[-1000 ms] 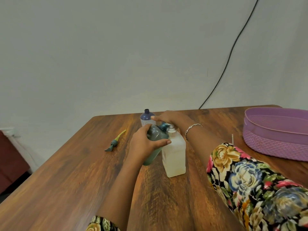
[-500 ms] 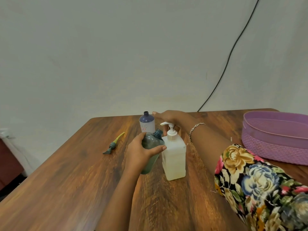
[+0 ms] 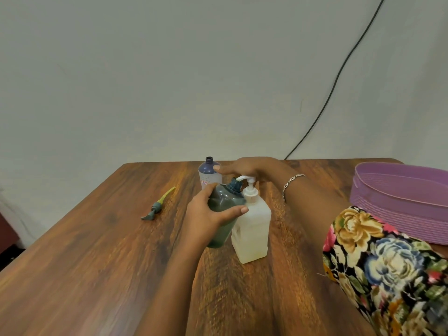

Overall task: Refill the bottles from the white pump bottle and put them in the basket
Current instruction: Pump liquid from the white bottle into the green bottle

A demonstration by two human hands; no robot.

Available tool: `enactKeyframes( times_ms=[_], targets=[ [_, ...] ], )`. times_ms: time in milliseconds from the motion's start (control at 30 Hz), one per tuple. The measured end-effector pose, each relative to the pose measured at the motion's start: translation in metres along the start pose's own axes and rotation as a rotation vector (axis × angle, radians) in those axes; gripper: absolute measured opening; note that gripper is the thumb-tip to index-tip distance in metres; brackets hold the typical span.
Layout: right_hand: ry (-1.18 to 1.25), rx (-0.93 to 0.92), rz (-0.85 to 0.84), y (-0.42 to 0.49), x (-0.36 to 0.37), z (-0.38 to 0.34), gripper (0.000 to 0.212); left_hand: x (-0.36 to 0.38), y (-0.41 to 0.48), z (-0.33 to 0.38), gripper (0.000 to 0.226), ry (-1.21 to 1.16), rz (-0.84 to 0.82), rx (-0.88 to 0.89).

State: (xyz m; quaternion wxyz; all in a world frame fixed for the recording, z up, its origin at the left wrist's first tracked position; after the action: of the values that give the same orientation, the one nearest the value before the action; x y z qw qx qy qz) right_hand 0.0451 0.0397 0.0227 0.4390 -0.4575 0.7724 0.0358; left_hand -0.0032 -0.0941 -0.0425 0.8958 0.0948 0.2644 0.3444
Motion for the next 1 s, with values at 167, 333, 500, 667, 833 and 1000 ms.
enactKeyframes(
  times_ms=[167,333,500,667,833,1000],
  targets=[
    [-0.14,0.012,0.007,-0.001,-0.003,-0.002,0.076,0.003,-0.005,0.0,0.07,-0.016,-0.004,-0.007],
    [-0.126,0.05,0.117,-0.007,-0.012,-0.007,0.071,0.001,-0.005,0.004,0.07,-0.015,-0.009,0.0],
    [-0.015,0.119,0.017,-0.006,0.0,-0.004,0.061,0.002,-0.004,0.003,0.069,-0.012,-0.015,-0.005],
    [-0.091,0.114,-0.045,0.01,0.006,-0.002,0.044,0.001,-0.005,0.001,0.075,-0.002,0.001,0.011],
    [-0.247,0.095,0.037,0.018,0.012,0.005,0.033,0.001,-0.007,-0.002,0.075,0.05,-0.001,0.031],
    [-0.039,0.122,-0.01,0.019,0.01,0.007,0.056,0.003,-0.007,0.0,0.078,0.063,-0.015,0.021]
  ],
)
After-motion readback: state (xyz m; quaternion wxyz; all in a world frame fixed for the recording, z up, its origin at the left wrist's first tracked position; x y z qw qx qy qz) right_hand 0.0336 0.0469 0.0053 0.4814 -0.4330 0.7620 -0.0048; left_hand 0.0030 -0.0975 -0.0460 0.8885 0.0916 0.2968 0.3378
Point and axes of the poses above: each hand's wrist, its own y-axis towards the middle knuckle, its own x-axis out of the palm, z = x × y, the point moved 2 cm from there along y, towards the middle knuckle, and after that the axes turned 3 degrees about x, right-handed, at the moved point
